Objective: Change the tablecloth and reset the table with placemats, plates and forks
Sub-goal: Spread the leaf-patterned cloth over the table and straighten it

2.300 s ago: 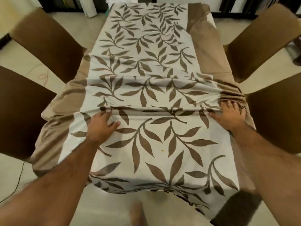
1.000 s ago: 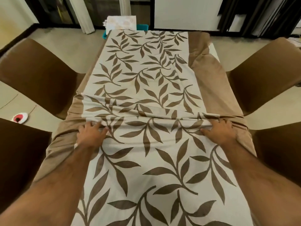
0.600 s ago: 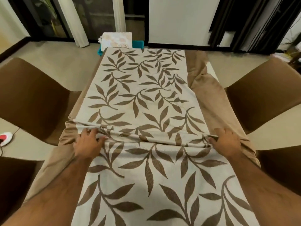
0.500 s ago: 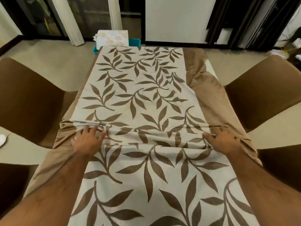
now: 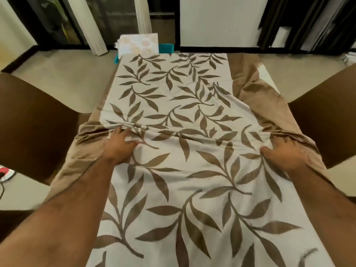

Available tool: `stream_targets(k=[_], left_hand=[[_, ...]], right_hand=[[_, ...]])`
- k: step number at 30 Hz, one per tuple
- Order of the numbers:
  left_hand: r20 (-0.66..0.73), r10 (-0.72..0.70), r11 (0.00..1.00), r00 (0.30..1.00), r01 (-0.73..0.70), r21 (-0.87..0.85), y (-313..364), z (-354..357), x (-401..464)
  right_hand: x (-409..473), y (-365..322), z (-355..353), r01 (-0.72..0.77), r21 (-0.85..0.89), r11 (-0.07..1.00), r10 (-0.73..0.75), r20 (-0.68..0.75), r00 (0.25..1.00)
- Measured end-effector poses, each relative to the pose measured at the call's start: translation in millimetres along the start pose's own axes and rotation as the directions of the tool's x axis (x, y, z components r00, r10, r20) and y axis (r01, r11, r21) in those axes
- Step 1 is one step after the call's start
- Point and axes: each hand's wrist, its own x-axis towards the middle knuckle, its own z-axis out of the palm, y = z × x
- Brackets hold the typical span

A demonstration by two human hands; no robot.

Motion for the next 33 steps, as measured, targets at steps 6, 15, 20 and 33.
stream_targets(k=[6,15,20,33], left_hand=[[-0.227,-0.122,0.972,0.966,0.163,0.171,2.5,4.5,-14.4],[0.039,-0.005,0.994,0.999,0.001,0.108,6.2,10.3,22.5],[-0.179,0.031,0.997,0.983,-0.017,0.080,8.2,5.4,-1.4],[-0.040,-0.047,0.983,0.998,0.053,0.174,-13.9,12.8,-41.5]], right_hand=[[0.1,-39.1,-12.8,0.054,0.059,0.997,-0.045,-0.156,0.987],[50.1,-28.1,10.0,0.130,0.056,0.990,-0.129,-0.008,0.992],[40.9,-18.1,0.0,0.197,0.133,0.971,-0.163,-0.234,0.959],[-14.1,-10.9,-9.7,0.086,-0.042,0.995,-0.091,-0.136,0.987]])
